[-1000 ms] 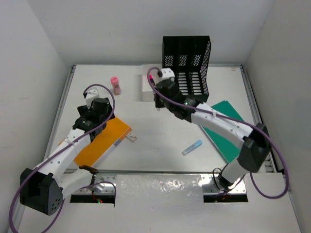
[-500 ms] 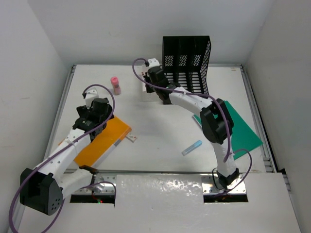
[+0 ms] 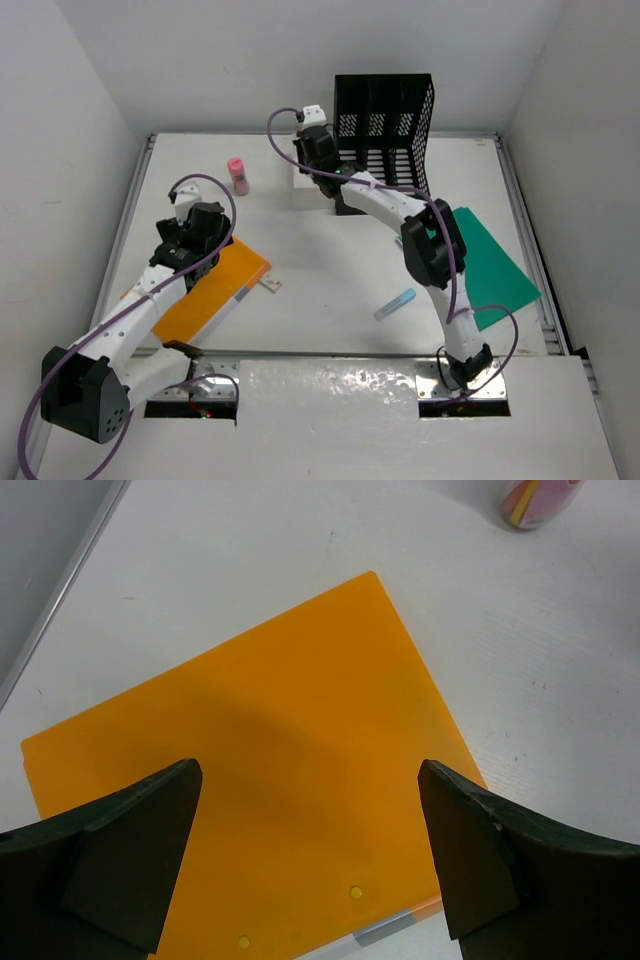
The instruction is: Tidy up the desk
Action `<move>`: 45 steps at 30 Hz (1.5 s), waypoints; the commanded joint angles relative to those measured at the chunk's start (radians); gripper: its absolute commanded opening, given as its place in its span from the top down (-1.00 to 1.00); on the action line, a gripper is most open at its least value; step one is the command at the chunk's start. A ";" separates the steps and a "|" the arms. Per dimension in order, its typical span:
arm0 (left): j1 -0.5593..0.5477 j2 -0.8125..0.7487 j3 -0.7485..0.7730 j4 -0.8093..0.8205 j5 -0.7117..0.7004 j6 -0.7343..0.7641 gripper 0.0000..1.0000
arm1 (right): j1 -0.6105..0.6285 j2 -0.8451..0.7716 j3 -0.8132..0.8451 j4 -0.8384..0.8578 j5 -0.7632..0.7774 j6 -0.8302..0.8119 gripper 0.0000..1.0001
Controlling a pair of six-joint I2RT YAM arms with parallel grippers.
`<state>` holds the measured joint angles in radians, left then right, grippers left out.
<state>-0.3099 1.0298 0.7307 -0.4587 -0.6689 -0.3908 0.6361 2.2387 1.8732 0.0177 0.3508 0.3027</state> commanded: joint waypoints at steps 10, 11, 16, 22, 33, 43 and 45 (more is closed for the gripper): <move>-0.012 -0.008 0.004 0.009 -0.015 -0.005 -0.74 | -0.021 -0.057 -0.086 0.065 0.080 -0.056 0.07; -0.012 -0.010 0.004 0.009 -0.014 -0.005 -0.74 | -0.023 -0.095 -0.106 0.073 0.074 -0.077 0.02; -0.012 -0.013 0.003 0.011 -0.015 -0.003 -0.74 | -0.019 -0.252 -0.167 0.058 0.073 -0.126 0.01; -0.012 -0.016 0.004 0.012 -0.012 -0.003 -0.74 | 0.002 -0.605 -0.550 -0.112 0.154 0.017 -0.09; -0.015 -0.011 0.001 0.029 0.037 0.003 -0.74 | 0.010 -1.016 -1.058 -0.709 0.206 0.967 -0.50; -0.014 -0.001 -0.002 0.037 0.072 0.006 -0.74 | 0.010 -1.009 -1.269 -0.708 0.064 1.302 -0.46; -0.014 0.001 -0.002 0.037 0.072 0.006 -0.73 | 0.010 -1.001 -1.322 -0.670 0.051 1.332 -0.45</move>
<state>-0.3138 1.0302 0.7307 -0.4522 -0.6052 -0.3901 0.6437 1.2320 0.5991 -0.6956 0.4465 1.5074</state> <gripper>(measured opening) 0.869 0.729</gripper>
